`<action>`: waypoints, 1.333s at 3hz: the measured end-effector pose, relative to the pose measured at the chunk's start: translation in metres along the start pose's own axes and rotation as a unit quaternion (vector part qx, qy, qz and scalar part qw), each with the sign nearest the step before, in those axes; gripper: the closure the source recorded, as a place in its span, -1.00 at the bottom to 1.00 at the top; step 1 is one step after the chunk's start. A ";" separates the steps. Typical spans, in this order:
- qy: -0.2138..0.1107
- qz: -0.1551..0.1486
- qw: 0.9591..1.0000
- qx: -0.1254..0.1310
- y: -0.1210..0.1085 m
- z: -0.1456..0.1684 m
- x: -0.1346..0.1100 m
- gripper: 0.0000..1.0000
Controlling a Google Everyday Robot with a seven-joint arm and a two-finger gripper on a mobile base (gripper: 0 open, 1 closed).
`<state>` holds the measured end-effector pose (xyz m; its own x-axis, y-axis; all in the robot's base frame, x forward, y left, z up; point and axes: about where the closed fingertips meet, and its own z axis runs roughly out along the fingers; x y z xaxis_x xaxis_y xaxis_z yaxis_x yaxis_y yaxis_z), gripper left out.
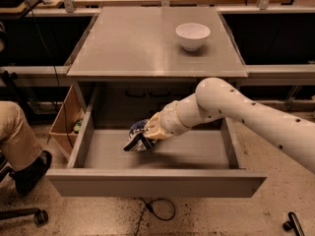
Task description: Place blue chip bag into top drawer
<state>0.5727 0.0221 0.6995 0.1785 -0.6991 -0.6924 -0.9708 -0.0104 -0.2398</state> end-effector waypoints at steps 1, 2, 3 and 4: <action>-0.006 0.000 1.000 0.008 -0.008 0.011 -0.004 0.24; -0.017 -0.003 1.000 0.013 -0.016 0.020 -0.014 -0.23; -0.033 -0.005 0.999 0.019 -0.021 0.023 -0.027 -0.69; -0.057 -0.008 0.998 0.024 -0.022 0.009 -0.048 -1.00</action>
Offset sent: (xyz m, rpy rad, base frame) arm 0.0256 0.0386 0.0064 0.0705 -0.0419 -0.0114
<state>0.5872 0.0624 0.7324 0.2127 -0.6136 -0.7604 -0.9594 0.0164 -0.2817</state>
